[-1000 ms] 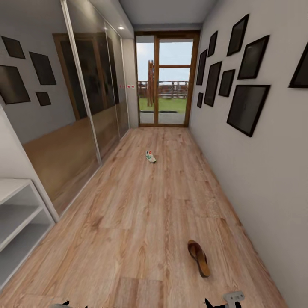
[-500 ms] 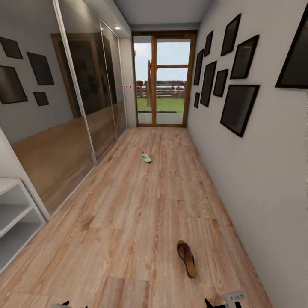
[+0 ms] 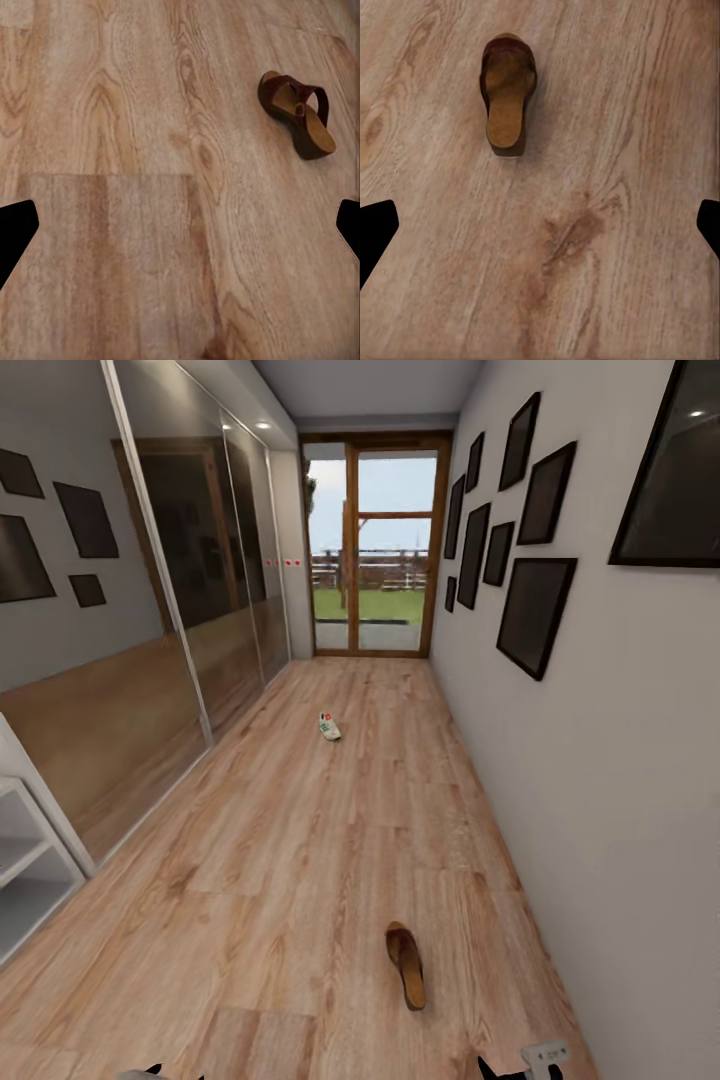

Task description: Pick up the two gym shoes and the two sandals from the corridor floor and place them onto the hallstand (shoe rack) in the corridor, making sure they are on the rack and not on the floor. Arrange them so the two gym shoes are next to each other and the two sandals are next to each other.

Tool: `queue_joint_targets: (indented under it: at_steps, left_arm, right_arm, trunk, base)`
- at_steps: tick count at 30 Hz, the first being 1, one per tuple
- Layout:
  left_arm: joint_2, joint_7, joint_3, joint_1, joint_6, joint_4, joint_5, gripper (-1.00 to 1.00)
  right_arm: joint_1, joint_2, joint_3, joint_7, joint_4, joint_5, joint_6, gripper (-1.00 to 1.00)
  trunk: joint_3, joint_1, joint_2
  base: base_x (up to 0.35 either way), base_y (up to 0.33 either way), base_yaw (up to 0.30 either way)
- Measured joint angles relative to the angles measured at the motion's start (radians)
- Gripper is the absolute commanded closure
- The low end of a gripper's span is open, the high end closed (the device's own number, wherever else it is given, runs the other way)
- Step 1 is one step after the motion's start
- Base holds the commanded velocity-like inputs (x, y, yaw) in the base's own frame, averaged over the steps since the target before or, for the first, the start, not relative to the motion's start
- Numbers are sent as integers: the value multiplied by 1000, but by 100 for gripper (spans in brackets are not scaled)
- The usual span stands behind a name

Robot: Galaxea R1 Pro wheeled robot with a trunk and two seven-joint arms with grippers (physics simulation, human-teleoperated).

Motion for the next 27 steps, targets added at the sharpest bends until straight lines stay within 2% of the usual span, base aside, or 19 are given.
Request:
queue_joint_targets:
  at_steps: [7,14,20,27]
  left_arm:
    - [0,0,1,0,0,-1,0,-100]
    - [0,0,2,0,0,-1,0,-100]
    - [0,0,2,0,0,-2,0,-100]
    - [0,-1,2,0,0,-2,0,-100]
  right_arm:
    - [0,1,-1,0,0,0,0,-100]
    - [0,1,0,0,-1,-1,0,-100]
    - [0,1,-1,0,-2,-1,0,-100]
    - [0,1,-1,0,-1,-1,0,-100]
  trunk:
    - [-1,0,0]
    - [-2,0,0]
    - [-3,0,0]
    - [-3,0,0]
  base:
    - [23,-272,155]
    - [160,-239,63]
    - [158,-75,5]
    - [21,-8,0]
